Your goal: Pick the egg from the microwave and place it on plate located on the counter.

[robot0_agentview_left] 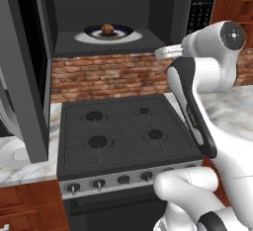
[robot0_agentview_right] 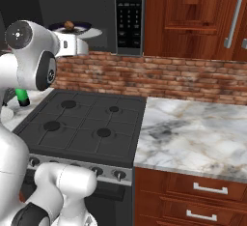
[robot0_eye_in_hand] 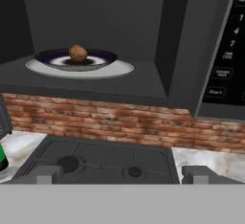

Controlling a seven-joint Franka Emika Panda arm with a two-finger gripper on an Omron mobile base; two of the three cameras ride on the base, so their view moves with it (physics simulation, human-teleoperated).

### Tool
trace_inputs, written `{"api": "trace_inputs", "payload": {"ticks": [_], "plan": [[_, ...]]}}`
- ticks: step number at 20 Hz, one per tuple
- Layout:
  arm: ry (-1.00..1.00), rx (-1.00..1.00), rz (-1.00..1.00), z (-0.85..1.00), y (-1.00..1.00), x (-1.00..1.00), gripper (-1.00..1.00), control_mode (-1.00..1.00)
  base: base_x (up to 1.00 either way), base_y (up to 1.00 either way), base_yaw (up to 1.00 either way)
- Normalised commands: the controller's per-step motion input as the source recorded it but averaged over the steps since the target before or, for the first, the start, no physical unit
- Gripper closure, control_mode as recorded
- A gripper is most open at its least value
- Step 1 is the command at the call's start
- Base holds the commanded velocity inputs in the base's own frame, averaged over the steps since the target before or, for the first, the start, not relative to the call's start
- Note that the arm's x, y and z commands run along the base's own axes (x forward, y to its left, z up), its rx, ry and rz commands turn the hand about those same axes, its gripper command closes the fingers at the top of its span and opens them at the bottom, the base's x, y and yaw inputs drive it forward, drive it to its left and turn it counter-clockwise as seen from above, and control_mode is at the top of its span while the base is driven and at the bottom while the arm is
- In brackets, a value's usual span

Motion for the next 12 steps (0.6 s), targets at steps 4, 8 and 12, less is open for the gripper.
{"api": "trace_inputs", "payload": {"ticks": [4, 8, 12], "plan": [[-0.07, 0.0, 0.0, 0.73, 0.32, 0.0, -1.0, -1.0, 0.0, 0.0, 0.0], [0.0, 0.0, 0.0, 0.4, 0.27, 0.01, -1.0, -1.0, 0.0, 0.0, 0.0], [0.0, 0.0, 0.0, 0.3, 0.19, 0.07, -1.0, -1.0, 0.0, 0.0, 0.0]]}}
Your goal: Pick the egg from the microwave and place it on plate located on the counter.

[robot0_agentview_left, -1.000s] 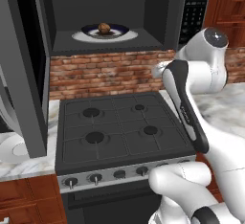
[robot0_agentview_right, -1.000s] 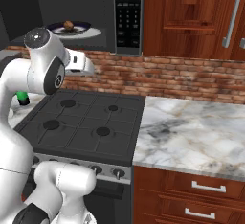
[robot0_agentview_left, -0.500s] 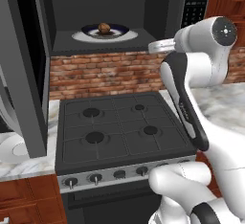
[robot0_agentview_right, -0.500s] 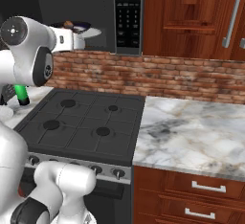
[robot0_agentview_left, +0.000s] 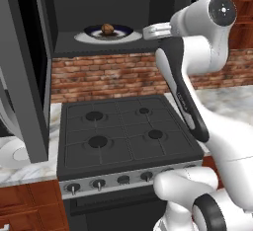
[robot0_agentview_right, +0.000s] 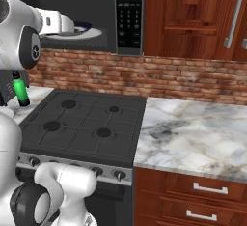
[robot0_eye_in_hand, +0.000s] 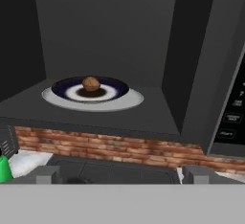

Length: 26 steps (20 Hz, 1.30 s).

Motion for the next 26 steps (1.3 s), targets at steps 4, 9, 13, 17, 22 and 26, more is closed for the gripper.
{"api": "trace_inputs", "payload": {"ticks": [4, 9, 13, 17, 22, 26], "plan": [[0.0, 0.0, 0.0, 0.23, 0.02, 0.16, -1.0, -1.0, 0.0, 0.0, 0.0], [0.0, 0.0, 0.0, 0.01, 0.0, 0.32, -1.0, -1.0, 0.0, 0.0, 0.0], [0.04, 0.0, 0.04, -0.15, 0.14, 0.59, -1.0, -1.0, 0.0, 0.0, 0.0], [0.23, 0.0, 0.13, -0.15, 0.41, 0.67, -1.0, -1.0, 0.0, 0.0, 0.0], [0.31, 0.0, 0.09, -0.02, 0.52, 0.65, -1.0, -1.0, 0.0, 0.0, 0.0], [0.26, 0.0, 0.09, 0.0, 0.38, 0.77, -1.0, -1.0, 0.0, 0.0, 0.0]]}}
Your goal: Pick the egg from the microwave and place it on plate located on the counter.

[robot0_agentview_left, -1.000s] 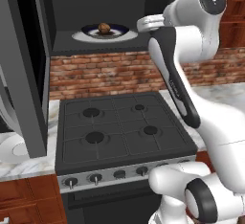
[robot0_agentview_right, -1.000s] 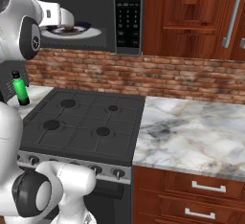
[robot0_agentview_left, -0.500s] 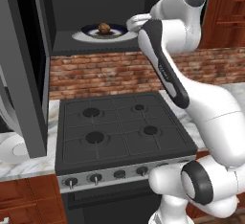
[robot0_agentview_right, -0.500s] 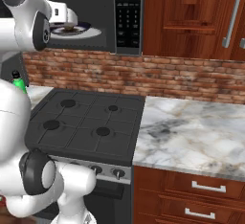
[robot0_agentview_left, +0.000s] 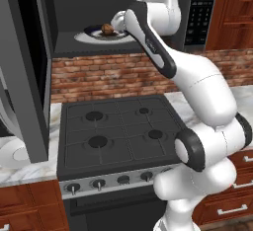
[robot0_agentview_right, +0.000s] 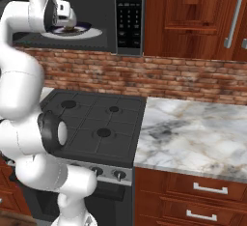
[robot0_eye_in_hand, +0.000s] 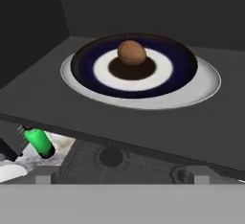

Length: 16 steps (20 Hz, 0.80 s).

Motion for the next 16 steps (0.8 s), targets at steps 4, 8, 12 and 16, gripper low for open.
{"api": "trace_inputs", "payload": {"ticks": [4, 8, 12, 16], "plan": [[0.11, 0.0, 0.07, -0.06, 0.29, 0.69, -1.0, -1.0, 0.0, 0.0, 0.0], [0.01, 0.0, 0.06, -0.13, 0.2, 0.5, -1.0, -1.0, 0.0, 0.0, 0.0], [-0.01, 0.0, 0.04, -0.18, 0.12, 0.36, -1.0, -1.0, 0.0, 0.0, 0.0], [-0.12, 0.0, 0.01, -0.27, 0.03, 0.18, -1.0, -1.0, 0.0, 0.0, 0.0]]}}
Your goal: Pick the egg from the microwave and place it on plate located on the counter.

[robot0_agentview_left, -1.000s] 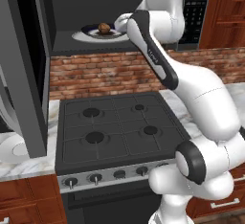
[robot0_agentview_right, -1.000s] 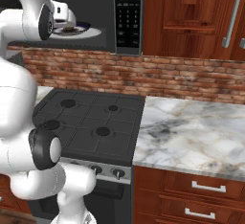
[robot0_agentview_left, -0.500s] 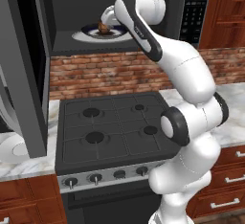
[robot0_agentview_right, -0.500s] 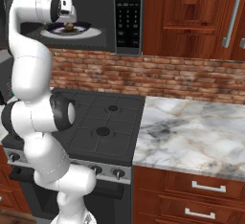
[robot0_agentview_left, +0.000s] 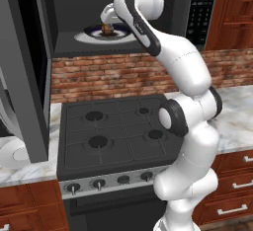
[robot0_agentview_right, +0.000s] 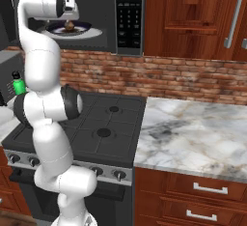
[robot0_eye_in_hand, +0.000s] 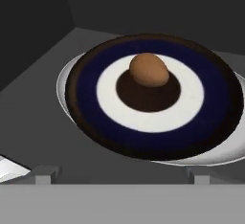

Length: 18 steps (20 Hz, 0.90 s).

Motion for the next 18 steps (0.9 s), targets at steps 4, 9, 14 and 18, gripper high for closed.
{"api": "trace_inputs", "payload": {"ticks": [4, 9, 14, 18], "plan": [[-0.12, 0.0, 0.0, -0.25, 0.0, 0.24, -1.0, -1.0, 0.0, 0.0, 0.0], [-0.11, 0.0, 0.0, -0.29, 0.0, 0.31, -1.0, -1.0, 0.0, 0.0, 0.0], [-0.11, 0.01, 0.0, -0.22, 0.0, 0.33, -1.0, -1.0, 0.0, 0.0, 0.0], [-0.02, 0.03, 0.0, -0.01, 0.0, 0.34, -1.0, -1.0, 0.0, 0.0, 0.0]]}}
